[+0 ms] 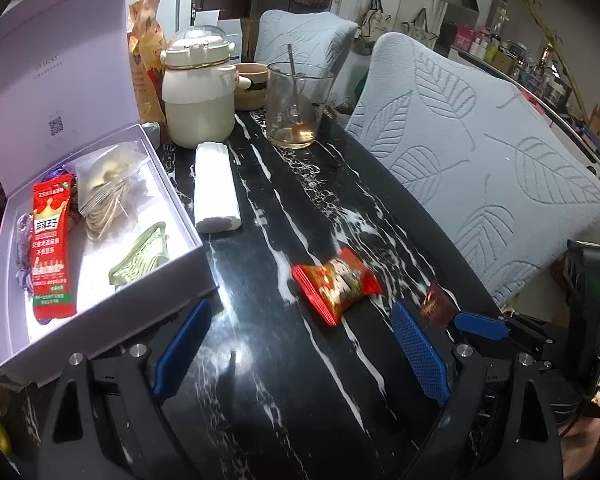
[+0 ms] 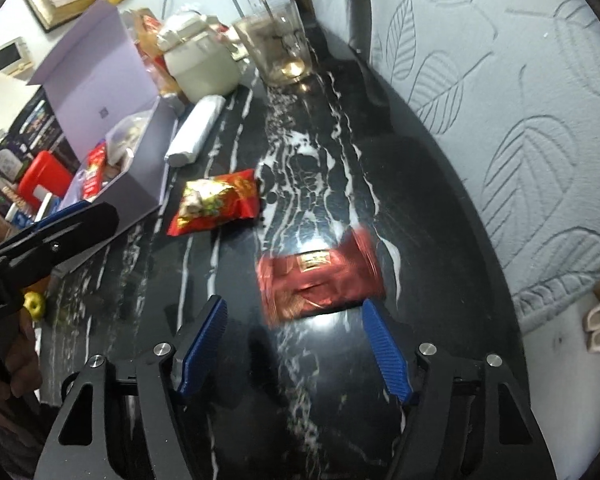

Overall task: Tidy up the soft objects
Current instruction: 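Grasp the dark red chocolate bar with the right tool while the left tool grasps the red candy packet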

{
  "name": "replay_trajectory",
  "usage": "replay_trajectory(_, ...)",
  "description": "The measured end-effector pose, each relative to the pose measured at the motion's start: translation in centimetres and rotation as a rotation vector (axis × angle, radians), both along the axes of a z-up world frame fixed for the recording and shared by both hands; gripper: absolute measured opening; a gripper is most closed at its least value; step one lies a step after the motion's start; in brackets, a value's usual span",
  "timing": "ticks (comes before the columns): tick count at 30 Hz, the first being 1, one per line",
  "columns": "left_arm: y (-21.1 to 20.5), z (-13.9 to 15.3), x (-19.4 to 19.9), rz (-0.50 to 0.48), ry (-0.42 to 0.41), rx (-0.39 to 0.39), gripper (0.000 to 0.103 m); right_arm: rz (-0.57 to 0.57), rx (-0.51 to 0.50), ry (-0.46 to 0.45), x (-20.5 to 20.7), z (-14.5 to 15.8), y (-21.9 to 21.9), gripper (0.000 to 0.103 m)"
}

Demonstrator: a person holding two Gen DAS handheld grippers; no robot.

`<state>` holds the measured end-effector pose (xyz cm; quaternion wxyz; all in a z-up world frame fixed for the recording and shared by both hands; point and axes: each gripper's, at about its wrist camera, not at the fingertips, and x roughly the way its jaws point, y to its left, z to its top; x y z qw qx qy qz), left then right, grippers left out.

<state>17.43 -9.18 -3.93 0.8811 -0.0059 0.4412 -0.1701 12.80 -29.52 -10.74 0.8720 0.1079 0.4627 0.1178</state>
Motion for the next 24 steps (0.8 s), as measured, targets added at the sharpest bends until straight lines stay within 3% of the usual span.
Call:
replay_trajectory(6,-0.3,-0.3,1.8,-0.002,-0.005,-0.001,0.093,0.011,-0.038,-0.009,2.6,0.1,0.2,0.07)
replay_trajectory(8,-0.5,-0.5,2.2,-0.01,-0.007,0.002,0.093,0.021,-0.093,-0.025,3.2,0.1,0.8,0.062)
replay_trajectory(10,-0.8,-0.7,2.5,-0.025,-0.01,0.004,0.093,0.03,-0.193,-0.047,3.4,-0.1,1.7,0.043)
replay_trajectory(11,-0.9,-0.7,2.6,-0.032,-0.01,0.004,0.093,0.036,-0.241,-0.059,3.3,-0.2,2.0,0.039)
replay_trajectory(14,-1.4,-1.1,3.1,-0.06,0.006,-0.024,0.093,0.06,-0.293,-0.087,2.6,-0.4,2.4,0.039)
replay_trajectory(18,-2.3,-1.5,3.5,-0.095,0.017,-0.037,0.093,0.067,-0.243,-0.095,2.0,-0.4,1.4,0.04)
replay_trajectory(24,-3.6,-3.1,5.0,-0.156,0.067,-0.035,0.092,0.06,-0.265,-0.094,0.9,-0.4,0.7,0.056)
